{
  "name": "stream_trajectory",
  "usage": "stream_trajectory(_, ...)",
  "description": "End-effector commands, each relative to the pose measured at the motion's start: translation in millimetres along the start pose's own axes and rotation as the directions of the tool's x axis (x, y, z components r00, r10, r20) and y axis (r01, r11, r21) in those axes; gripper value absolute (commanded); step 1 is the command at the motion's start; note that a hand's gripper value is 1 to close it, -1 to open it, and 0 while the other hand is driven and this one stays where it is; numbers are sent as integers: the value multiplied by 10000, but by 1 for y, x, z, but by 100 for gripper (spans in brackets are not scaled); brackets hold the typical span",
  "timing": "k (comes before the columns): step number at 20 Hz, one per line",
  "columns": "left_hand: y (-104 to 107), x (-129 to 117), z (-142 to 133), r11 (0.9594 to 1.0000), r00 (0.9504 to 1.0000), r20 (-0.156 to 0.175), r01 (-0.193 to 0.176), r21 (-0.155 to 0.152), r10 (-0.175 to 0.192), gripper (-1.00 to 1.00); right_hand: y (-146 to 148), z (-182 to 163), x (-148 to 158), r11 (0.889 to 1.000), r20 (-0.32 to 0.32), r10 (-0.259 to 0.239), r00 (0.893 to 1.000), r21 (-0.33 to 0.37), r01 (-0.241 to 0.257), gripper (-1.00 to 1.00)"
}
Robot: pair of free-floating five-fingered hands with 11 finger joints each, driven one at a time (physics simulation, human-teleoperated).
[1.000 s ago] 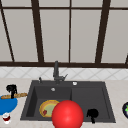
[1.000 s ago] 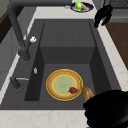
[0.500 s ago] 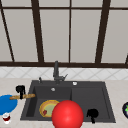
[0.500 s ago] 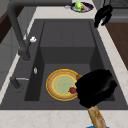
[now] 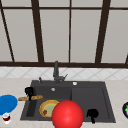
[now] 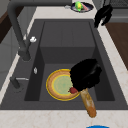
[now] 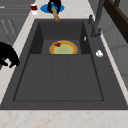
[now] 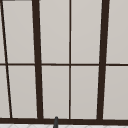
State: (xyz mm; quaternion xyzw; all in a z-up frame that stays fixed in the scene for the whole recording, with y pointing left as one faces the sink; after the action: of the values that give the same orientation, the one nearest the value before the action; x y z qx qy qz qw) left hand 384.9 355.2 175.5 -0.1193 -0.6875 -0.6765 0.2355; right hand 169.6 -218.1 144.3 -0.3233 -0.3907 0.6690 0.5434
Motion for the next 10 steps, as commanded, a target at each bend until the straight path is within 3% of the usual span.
stream_trajectory(1,-7,-13,-31,9995,9997,-142,169,-252,-173,100,0,0,0,10000,0,0,10000,0,0,0)
stream_trajectory(3,-11,-26,-45,9997,9998,-109,178,-178,-180,100,0,0,0,10000,0,0,10000,0,0,0)
stream_trajectory(6,-22,-42,-70,9981,9981,-99,608,-133,-610,100,0,0,0,10000,0,0,10000,0,0,0)
stream_trajectory(10,-40,-72,-99,9982,9985,-120,536,-264,-540,100,0,0,0,10000,0,0,10000,0,0,0)
